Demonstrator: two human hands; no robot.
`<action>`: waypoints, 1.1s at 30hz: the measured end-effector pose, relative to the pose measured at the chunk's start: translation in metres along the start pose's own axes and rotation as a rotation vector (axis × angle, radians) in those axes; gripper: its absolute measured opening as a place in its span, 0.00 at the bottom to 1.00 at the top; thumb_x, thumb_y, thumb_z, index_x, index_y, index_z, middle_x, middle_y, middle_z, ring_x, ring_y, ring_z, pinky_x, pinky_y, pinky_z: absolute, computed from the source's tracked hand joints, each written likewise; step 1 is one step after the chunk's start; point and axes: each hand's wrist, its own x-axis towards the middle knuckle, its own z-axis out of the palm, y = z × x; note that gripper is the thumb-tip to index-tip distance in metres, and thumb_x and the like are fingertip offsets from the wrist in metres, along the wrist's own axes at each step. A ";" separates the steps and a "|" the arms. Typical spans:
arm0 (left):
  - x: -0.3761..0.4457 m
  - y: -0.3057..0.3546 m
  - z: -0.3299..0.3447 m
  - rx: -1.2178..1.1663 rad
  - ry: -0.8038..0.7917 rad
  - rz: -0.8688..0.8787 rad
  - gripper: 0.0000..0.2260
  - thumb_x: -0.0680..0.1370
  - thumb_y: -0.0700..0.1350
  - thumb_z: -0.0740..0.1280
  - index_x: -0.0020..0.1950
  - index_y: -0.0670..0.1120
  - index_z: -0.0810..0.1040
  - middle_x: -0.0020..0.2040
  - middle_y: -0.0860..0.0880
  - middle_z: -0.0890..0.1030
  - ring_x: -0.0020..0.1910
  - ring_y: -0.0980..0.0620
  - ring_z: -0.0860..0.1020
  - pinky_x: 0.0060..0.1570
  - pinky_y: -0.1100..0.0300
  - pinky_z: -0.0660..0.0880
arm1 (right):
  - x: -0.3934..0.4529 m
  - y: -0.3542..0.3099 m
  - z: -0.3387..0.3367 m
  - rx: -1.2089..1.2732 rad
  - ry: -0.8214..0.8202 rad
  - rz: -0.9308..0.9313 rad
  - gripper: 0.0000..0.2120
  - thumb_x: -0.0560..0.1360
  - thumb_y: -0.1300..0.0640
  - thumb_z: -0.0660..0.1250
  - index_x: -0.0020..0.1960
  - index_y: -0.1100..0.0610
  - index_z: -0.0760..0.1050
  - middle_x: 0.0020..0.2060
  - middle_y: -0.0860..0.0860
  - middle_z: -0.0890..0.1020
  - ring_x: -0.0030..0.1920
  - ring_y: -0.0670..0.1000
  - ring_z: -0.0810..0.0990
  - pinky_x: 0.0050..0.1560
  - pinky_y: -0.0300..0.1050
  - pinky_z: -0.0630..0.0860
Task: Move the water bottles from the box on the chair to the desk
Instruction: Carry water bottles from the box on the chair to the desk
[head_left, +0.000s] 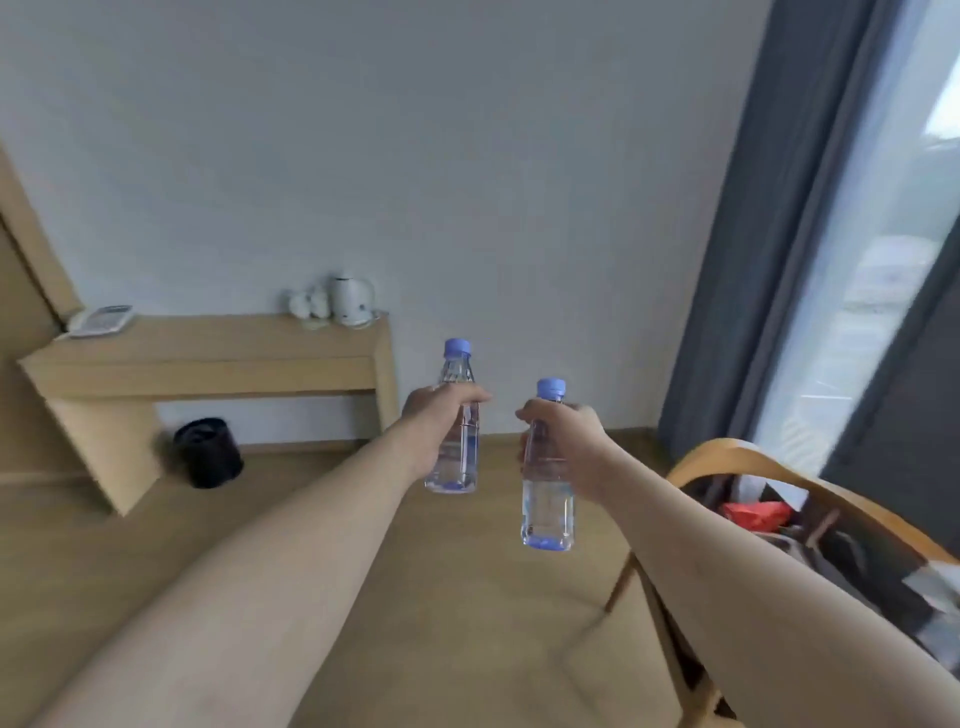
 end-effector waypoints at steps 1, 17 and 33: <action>0.006 -0.002 -0.023 -0.010 0.045 -0.017 0.18 0.65 0.50 0.78 0.50 0.44 0.81 0.48 0.41 0.82 0.49 0.42 0.81 0.60 0.44 0.78 | 0.014 0.002 0.021 -0.006 -0.051 0.013 0.06 0.73 0.63 0.71 0.47 0.61 0.75 0.29 0.59 0.79 0.27 0.56 0.79 0.33 0.49 0.79; 0.180 0.040 -0.247 -0.090 0.615 -0.010 0.16 0.68 0.46 0.79 0.52 0.42 0.82 0.40 0.43 0.83 0.38 0.43 0.81 0.48 0.49 0.81 | 0.255 -0.032 0.304 -0.062 -0.578 0.038 0.08 0.73 0.63 0.72 0.50 0.62 0.76 0.33 0.59 0.78 0.31 0.57 0.78 0.33 0.46 0.77; 0.388 0.062 -0.367 -0.106 0.730 -0.073 0.14 0.69 0.49 0.78 0.51 0.46 0.83 0.43 0.46 0.86 0.39 0.47 0.83 0.37 0.58 0.74 | 0.460 -0.039 0.457 -0.123 -0.681 0.107 0.10 0.73 0.62 0.71 0.52 0.63 0.76 0.35 0.60 0.79 0.33 0.58 0.80 0.39 0.52 0.79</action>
